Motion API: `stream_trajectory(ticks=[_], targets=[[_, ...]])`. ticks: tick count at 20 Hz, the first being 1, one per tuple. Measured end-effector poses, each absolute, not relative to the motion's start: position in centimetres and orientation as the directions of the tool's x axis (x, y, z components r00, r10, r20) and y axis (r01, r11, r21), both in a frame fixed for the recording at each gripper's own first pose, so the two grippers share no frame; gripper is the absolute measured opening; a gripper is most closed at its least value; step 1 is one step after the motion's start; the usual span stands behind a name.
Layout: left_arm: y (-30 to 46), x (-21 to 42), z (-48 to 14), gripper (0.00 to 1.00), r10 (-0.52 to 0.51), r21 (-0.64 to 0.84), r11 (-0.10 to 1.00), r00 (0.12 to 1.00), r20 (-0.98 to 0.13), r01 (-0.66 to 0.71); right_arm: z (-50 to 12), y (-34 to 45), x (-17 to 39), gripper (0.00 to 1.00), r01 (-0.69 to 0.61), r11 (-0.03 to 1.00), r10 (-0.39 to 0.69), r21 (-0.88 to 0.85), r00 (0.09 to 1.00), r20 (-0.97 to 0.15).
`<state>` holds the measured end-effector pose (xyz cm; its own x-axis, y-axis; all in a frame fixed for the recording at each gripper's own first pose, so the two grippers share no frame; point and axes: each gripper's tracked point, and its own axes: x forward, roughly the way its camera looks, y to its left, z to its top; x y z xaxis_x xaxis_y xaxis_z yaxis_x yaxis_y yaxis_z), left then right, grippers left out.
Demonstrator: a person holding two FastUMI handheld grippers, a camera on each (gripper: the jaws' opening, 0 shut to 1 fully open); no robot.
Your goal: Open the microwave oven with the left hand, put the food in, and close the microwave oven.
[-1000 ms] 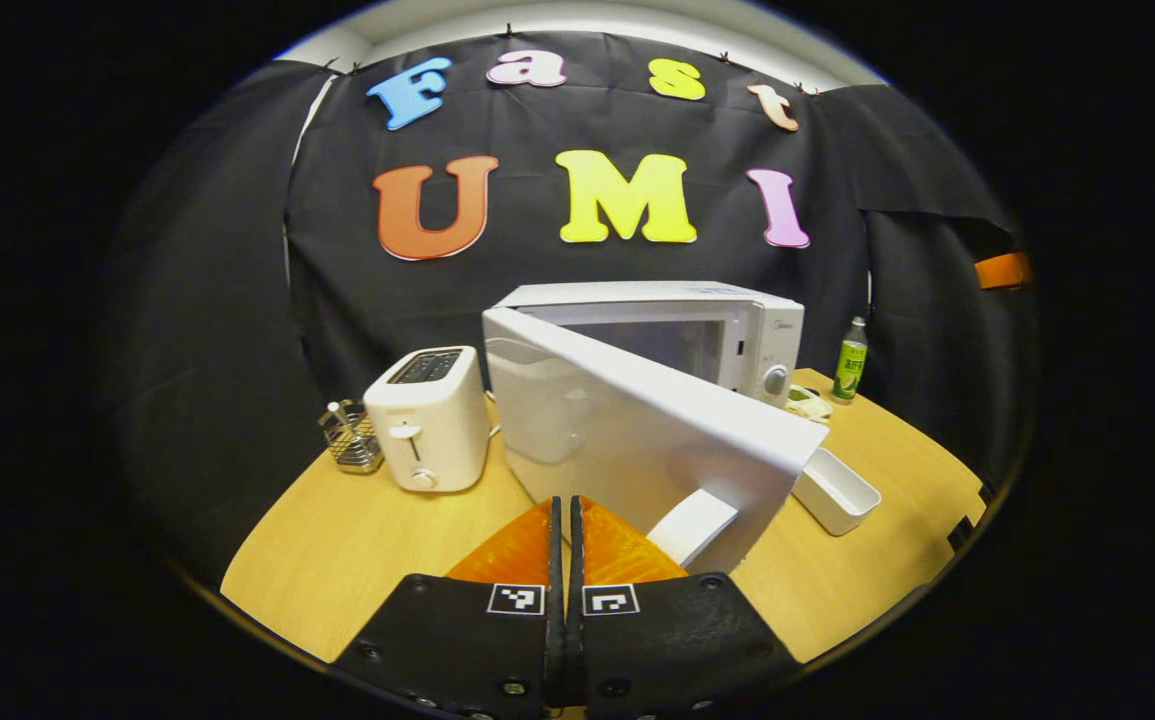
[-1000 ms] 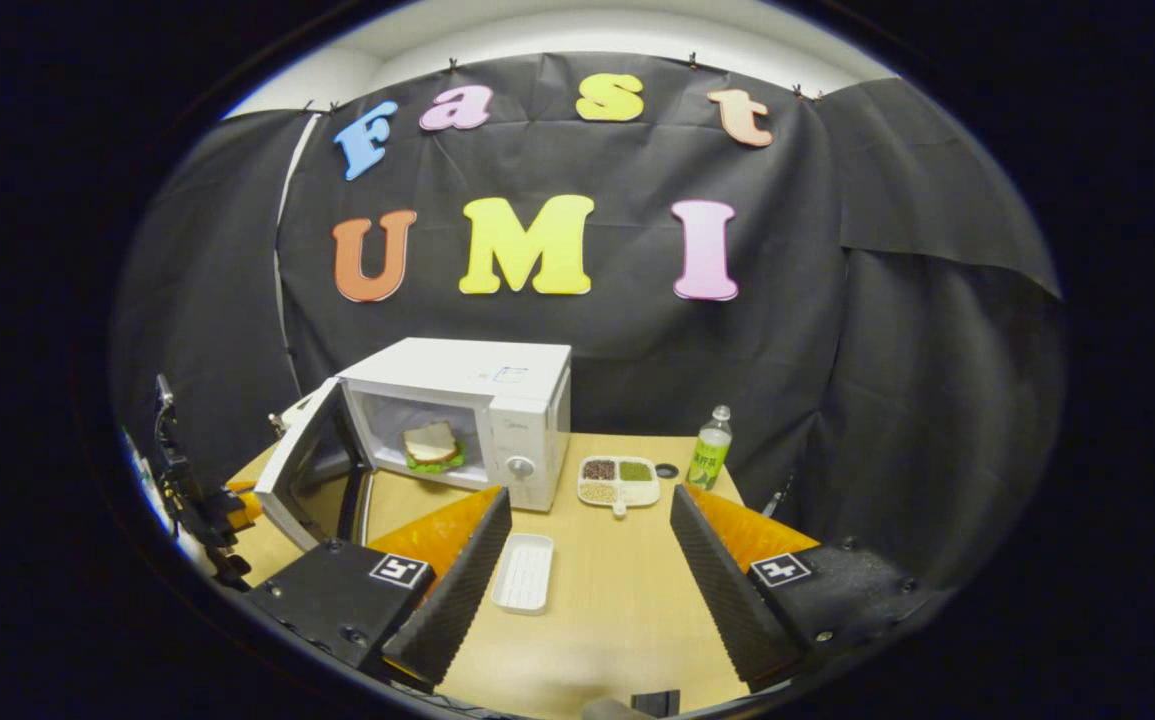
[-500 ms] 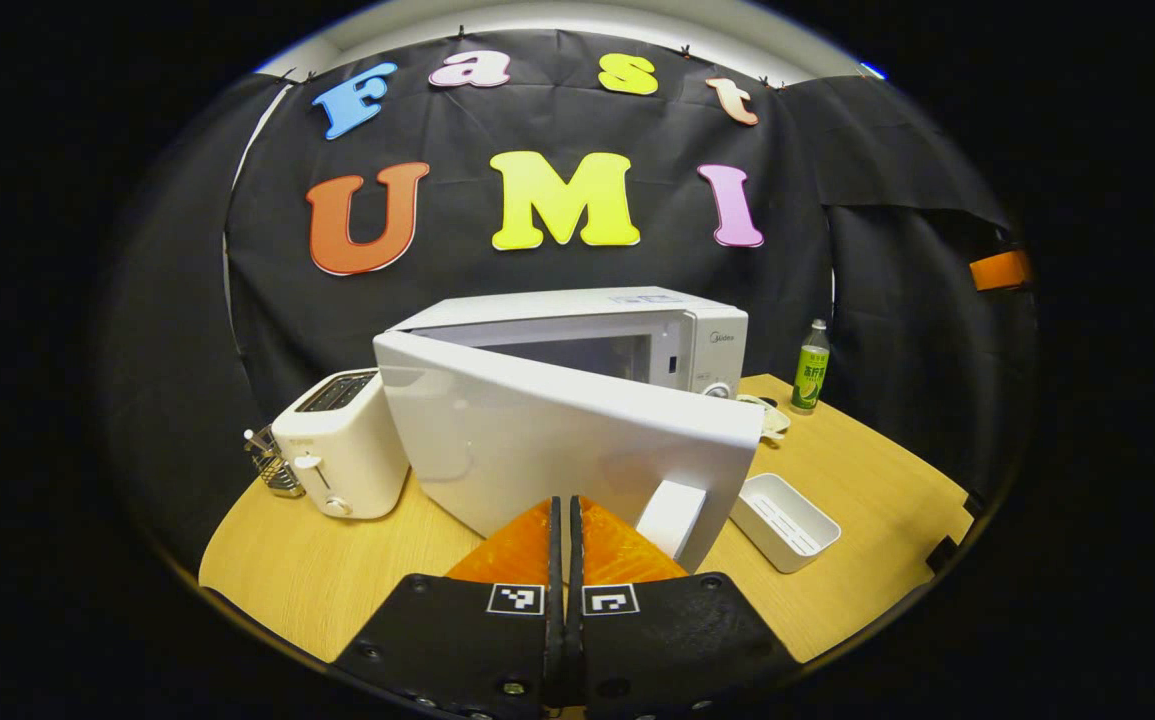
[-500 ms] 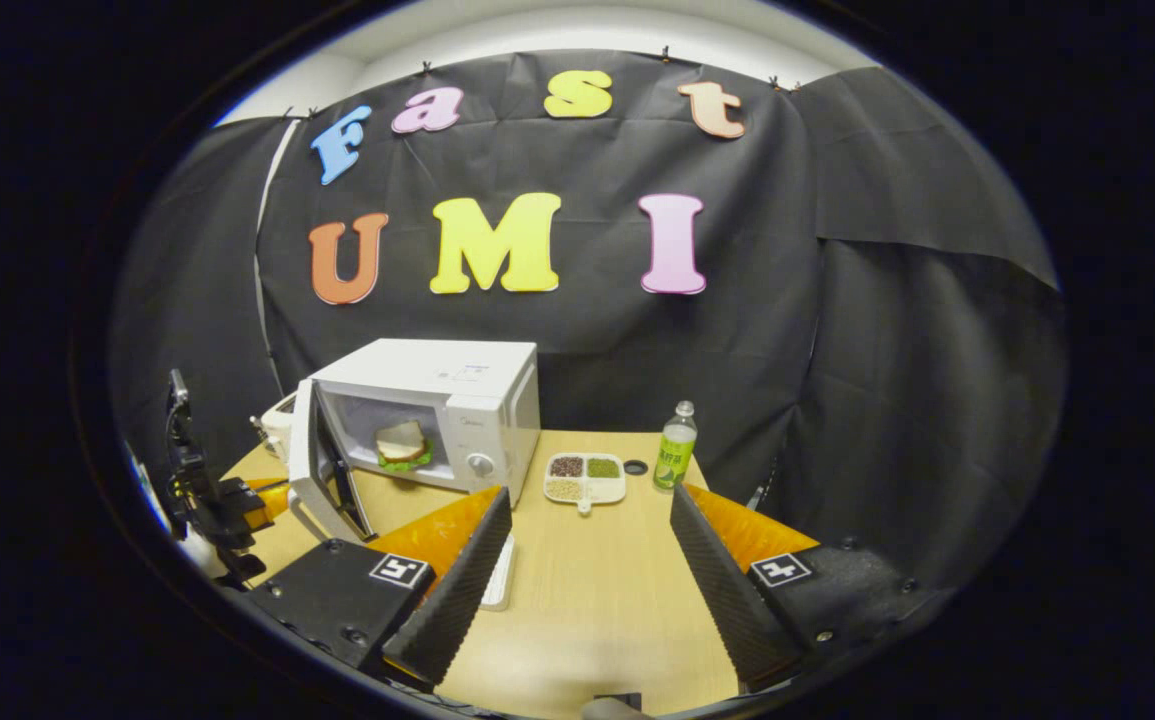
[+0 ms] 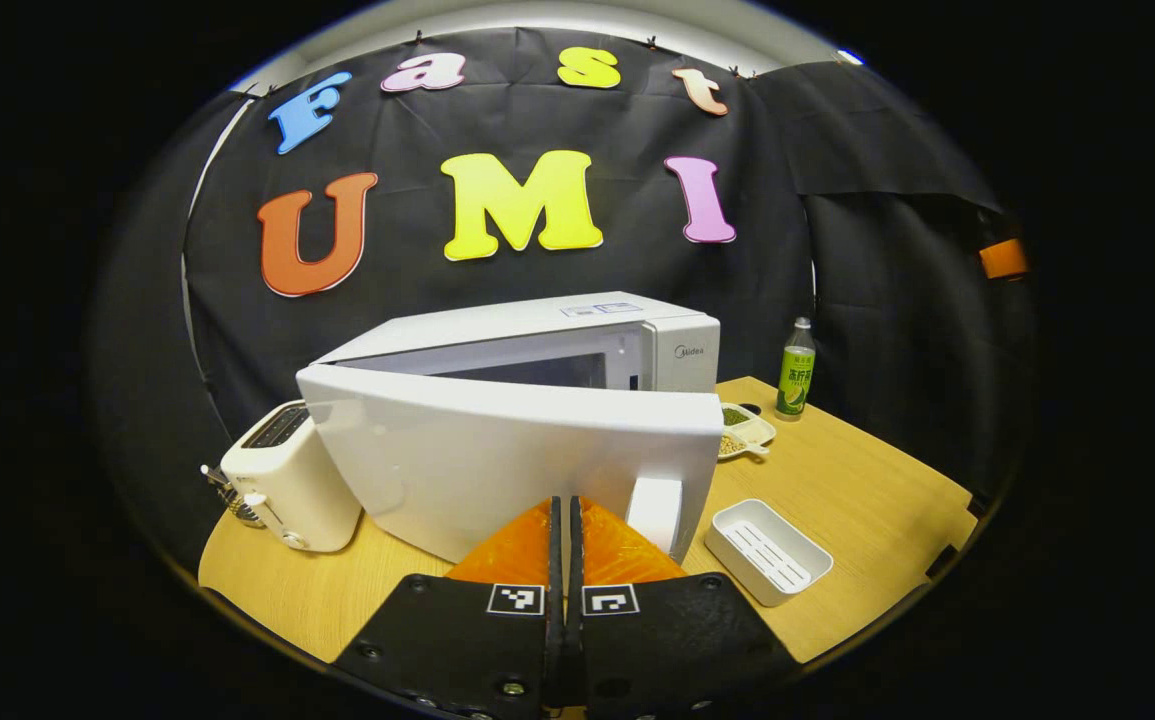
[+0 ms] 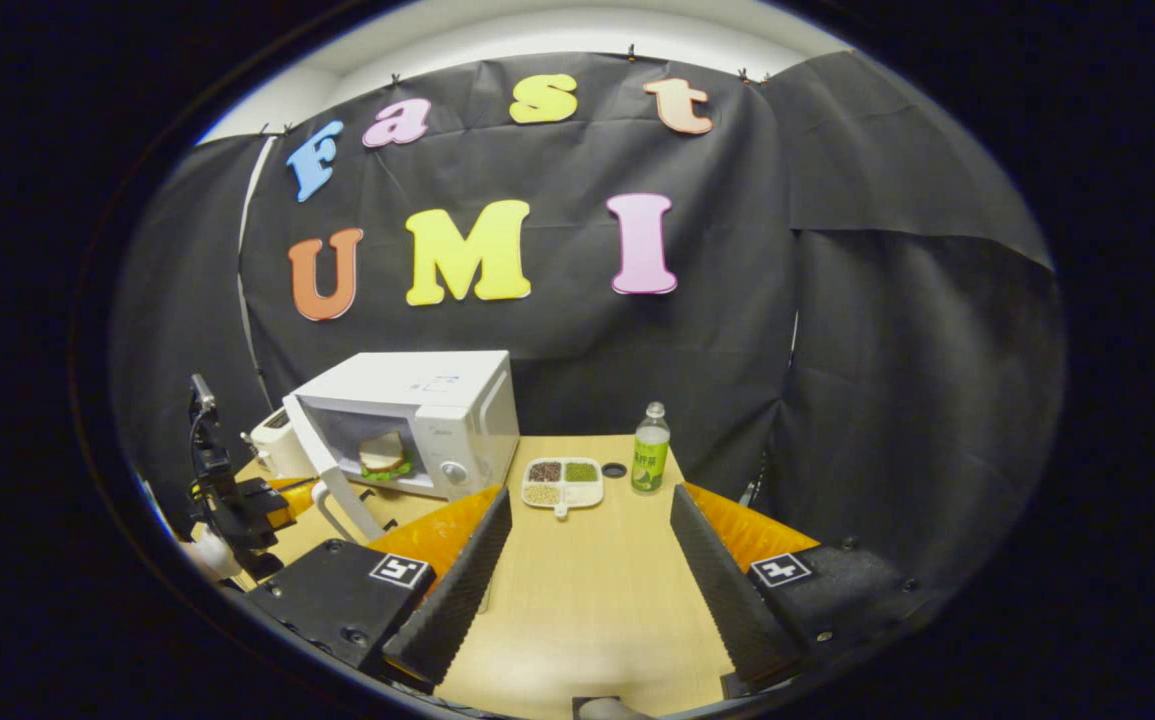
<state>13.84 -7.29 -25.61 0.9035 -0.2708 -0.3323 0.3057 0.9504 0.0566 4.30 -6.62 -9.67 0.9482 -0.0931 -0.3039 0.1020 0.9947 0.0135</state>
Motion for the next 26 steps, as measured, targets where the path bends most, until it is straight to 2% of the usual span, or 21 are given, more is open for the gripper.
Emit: stream_trajectory(ticks=[1,2,3,5,6,8,9,10,11,12,13,14,15,16,17,22,23,24,25,26], targets=[[-7.6,14.4,-25.7,0.00,-0.270,0.062,0.950,0.904,-0.331,0.306,-9.7,-7.0,4.3,0.94,0.107,0.994,-0.098,0.013,0.947,-0.306],[-8.0,14.9,-25.7,0.00,-0.274,0.062,0.949,0.903,-0.330,0.311,-9.7,-7.4,4.3,1.00,0.117,0.993,-0.107,0.014,0.945,-0.310],[-8.4,15.5,-25.8,0.00,-0.279,0.058,0.948,0.902,-0.329,0.314,-9.8,-7.7,4.3,0.94,0.122,0.992,-0.110,0.018,0.944,-0.311],[-9.0,16.5,-25.7,0.00,-0.284,0.051,0.947,0.902,-0.326,0.316,-9.8,-8.4,4.2,0.94,0.138,0.990,-0.126,0.017,0.942,-0.312],[-9.4,17.0,-25.7,0.00,-0.286,0.049,0.947,0.902,-0.322,0.318,-9.8,-8.7,4.0,1.00,0.146,0.989,-0.134,0.015,0.941,-0.310],[-10.0,17.9,-25.7,0.00,-0.293,0.043,0.945,0.900,-0.321,0.323,-9.6,-9.3,3.6,1.00,0.162,0.987,-0.149,0.016,0.939,-0.311],[-10.4,18.4,-25.7,0.00,-0.293,0.043,0.945,0.900,-0.323,0.324,-9.7,-9.7,3.5,0.94,0.173,0.985,-0.158,0.019,0.936,-0.315],[-10.7,18.9,-25.8,0.00,-0.296,0.037,0.945,0.900,-0.320,0.324,-9.5,-10.0,3.3,1.00,0.183,0.983,-0.167,0.025,0.936,-0.310],[-11.0,19.4,-25.7,0.00,-0.298,0.033,0.945,0.901,-0.315,0.324,-9.5,-10.4,3.1,1.00,0.196,0.980,-0.179,0.025,0.934,-0.311],[-11.3,19.8,-25.9,0.00,-0.297,0.029,0.946,0.901,-0.315,0.322,-9.5,-10.7,2.9,0.94,0.207,0.978,-0.189,0.024,0.931,-0.312],[-11.5,20.3,-26.0,0.00,-0.297,0.025,0.947,0.902,-0.313,0.321,-9.5,-11.0,2.7,1.00,0.216,0.976,-0.197,0.027,0.929,-0.313],[-11.8,20.7,-26.1,0.00,-0.298,0.019,0.947,0.902,-0.313,0.319,-9.5,-11.2,2.5,0.94,0.223,0.974,-0.203,0.028,0.928,-0.314],[-12.0,21.2,-26.2,0.00,-0.299,0.013,0.948,0.902,-0.311,0.319,-9.7,-11.5,2.3,1.00,0.231,0.973,-0.211,0.027,0.925,-0.316],[-12.2,21.7,-26.3,0.00,-0.298,0.011,0.948,0.902,-0.312,0.317,-9.8,-11.6,2.2,0.94,0.235,0.972,-0.214,0.028,0.924,-0.317],[-12.4,22.2,-26.3,0.00,-0.299,0.011,0.948,0.903,-0.310,0.317,-9.8,-11.7,2.0,1.00,0.241,0.970,-0.219,0.029,0.922,-0.320],[-13.2,24.3,-26.5,0.00,-0.296,0.014,0.949,0.905,-0.305,0.315,-10.1,-12.2,1.8,1.00,0.257,0.966,-0.232,0.032,0.915,-0.329],[-13.3,24.6,-26.5,0.00,-0.296,0.014,0.949,0.905,-0.305,0.315,-10.1,-12.2,1.8,0.94,0.259,0.965,-0.235,0.031,0.914,-0.330],[-13.4,24.8,-26.6,0.00,-0.295,0.011,0.950,0.906,-0.305,0.313,-10.2,-12.2,1.8,1.00,0.261,0.965,-0.237,0.029,0.913,-0.333],[-13.4,25.1,-26.6,0.00,-0.295,0.010,0.950,0.906,-0.305,0.313,-10.4,-12.4,1.8,0.94,0.266,0.963,-0.242,0.028,0.910,-0.336],[-13.4,25.5,-26.6,0.00,-0.294,0.008,0.950,0.906,-0.305,0.311,-10.5,-12.3,1.9,1.00,0.264,0.964,-0.239,0.031,0.910,-0.338]])
